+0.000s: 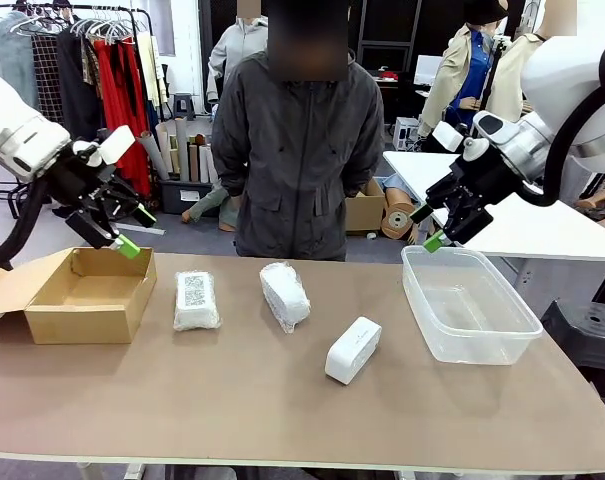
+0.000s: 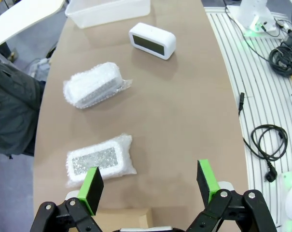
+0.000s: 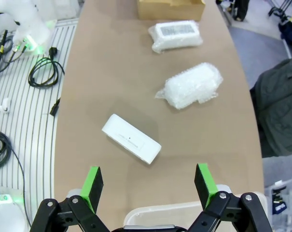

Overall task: Separate and place wrapped and unwrapped clocks.
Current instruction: Pick up the Digital clock indicated by the person.

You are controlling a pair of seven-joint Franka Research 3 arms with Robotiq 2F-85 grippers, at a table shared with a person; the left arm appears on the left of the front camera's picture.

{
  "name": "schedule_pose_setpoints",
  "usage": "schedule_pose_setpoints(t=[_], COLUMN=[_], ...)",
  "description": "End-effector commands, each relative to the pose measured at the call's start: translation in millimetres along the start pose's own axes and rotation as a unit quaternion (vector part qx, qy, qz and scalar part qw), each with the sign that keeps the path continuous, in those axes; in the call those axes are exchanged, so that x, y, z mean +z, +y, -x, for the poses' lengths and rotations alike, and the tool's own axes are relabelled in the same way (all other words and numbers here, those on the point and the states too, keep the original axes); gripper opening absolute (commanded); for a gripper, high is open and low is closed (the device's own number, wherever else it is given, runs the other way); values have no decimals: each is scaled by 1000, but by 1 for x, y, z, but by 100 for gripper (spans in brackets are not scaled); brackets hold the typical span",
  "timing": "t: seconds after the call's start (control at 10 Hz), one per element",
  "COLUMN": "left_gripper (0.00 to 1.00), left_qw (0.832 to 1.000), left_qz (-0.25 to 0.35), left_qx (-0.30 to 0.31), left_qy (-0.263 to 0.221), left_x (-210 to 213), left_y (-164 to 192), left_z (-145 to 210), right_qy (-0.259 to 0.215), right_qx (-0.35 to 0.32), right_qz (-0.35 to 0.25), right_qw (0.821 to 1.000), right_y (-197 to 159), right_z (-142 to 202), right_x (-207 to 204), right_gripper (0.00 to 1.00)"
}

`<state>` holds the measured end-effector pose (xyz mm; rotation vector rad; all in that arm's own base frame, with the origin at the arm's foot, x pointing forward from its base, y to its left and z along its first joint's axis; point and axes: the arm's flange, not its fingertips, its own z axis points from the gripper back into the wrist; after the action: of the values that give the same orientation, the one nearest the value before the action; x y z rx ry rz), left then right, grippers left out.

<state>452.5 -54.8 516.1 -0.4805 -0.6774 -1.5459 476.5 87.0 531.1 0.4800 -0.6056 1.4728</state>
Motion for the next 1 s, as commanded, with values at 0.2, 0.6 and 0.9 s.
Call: schedule_pose_setpoints(t=[0.2,0.6,0.9], left_gripper=[100,100,100], left_qw=[1000,999,999], left_qz=[-2,6,1], left_qx=[-8,-20,-17], left_qy=[-18,-25,-40], left_x=[4,8,21], left_y=[5,4,5], left_z=[2,2,6], right_qy=[-12,-28,-59], right_qx=[15,28,39], right_qz=[-5,-7,-38], right_qw=[1000,999,997], right_y=[-10,-15,-19], right_z=[4,8,13], right_x=[8,18,30], right_gripper=[100,100,100])
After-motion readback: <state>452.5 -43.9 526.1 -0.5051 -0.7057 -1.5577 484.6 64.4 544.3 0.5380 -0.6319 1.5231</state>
